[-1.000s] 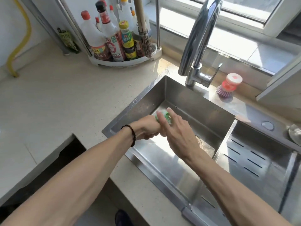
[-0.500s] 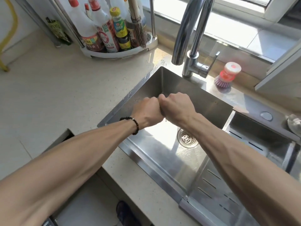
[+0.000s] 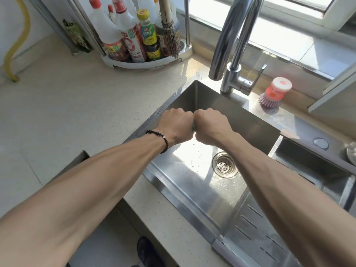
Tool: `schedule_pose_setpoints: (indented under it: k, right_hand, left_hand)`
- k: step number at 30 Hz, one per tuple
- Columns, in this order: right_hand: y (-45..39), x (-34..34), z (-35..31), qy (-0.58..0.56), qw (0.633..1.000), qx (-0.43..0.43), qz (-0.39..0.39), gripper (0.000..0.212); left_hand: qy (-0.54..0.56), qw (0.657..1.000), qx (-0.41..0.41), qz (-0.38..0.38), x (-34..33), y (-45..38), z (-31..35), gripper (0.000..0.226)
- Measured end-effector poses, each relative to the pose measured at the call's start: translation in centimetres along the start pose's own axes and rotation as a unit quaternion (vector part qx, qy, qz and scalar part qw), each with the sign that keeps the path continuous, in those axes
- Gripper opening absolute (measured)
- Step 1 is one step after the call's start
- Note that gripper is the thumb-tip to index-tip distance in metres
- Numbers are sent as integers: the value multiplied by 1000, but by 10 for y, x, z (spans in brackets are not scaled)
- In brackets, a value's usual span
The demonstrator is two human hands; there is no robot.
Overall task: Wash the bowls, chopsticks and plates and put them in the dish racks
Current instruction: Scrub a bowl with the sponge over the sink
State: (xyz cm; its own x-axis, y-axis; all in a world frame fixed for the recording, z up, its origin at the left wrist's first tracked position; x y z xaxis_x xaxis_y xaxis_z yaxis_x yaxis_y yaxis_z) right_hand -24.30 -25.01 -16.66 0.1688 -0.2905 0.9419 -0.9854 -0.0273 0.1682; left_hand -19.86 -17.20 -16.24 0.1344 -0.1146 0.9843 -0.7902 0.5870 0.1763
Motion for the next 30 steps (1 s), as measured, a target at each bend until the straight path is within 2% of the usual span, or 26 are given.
schedule_pose_setpoints:
  k: [7,10,13,14,16,18,19,21,24,27,30]
  right_hand:
    - [-1,-9,6,-96,994,-39,-18,10]
    - [-1,-10,7,-123,991,-42,-17,11]
    - [2,-24,15,-206,977,-56,-26,14]
    - [5,-30,17,-265,962,-62,-21,20]
    - [11,-35,20,-408,911,-63,-8,40]
    - [21,-35,16,-537,841,-67,-3,55]
    - [25,-34,14,-578,813,-73,3,55]
    - [30,-31,14,-614,785,-75,40,39]
    - [33,-28,20,-611,776,-100,119,18]
    - [31,-26,16,-653,727,-130,171,19]
    - [24,-21,-1,-687,687,-151,182,12]
  left_hand:
    - [-57,997,-37,44,3,0,-2,8]
    - [-47,997,-41,54,4,2,-4,10]
    - [46,998,-38,-9,-2,4,-9,21]
    - [107,993,-28,-43,-4,7,-10,33]
    - [218,972,-6,-83,-7,12,-16,48]
    - [271,955,17,-119,-10,18,-23,43]
    - [301,943,35,-138,-13,20,-29,39]
    - [380,907,78,-162,-14,25,-41,32]
    - [459,861,136,-172,-12,34,-58,21]
    - [463,853,188,-152,-10,40,-76,32]
    - [440,867,179,-150,-9,46,-87,32]
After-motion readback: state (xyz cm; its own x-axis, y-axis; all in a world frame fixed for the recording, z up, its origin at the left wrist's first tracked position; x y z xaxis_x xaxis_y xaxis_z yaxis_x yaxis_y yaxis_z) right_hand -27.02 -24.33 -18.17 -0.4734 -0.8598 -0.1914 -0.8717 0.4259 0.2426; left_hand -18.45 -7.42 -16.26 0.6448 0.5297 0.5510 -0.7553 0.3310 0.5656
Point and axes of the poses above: each hand's wrist, its own y-axis away from the middle knuckle, its own x-axis out of the back of the hand, z = x × y, the point moved 5 cm from there along -y, towards the middle knuckle, and after that the axes turned 12 degrees about x, right-handed, at the moved point
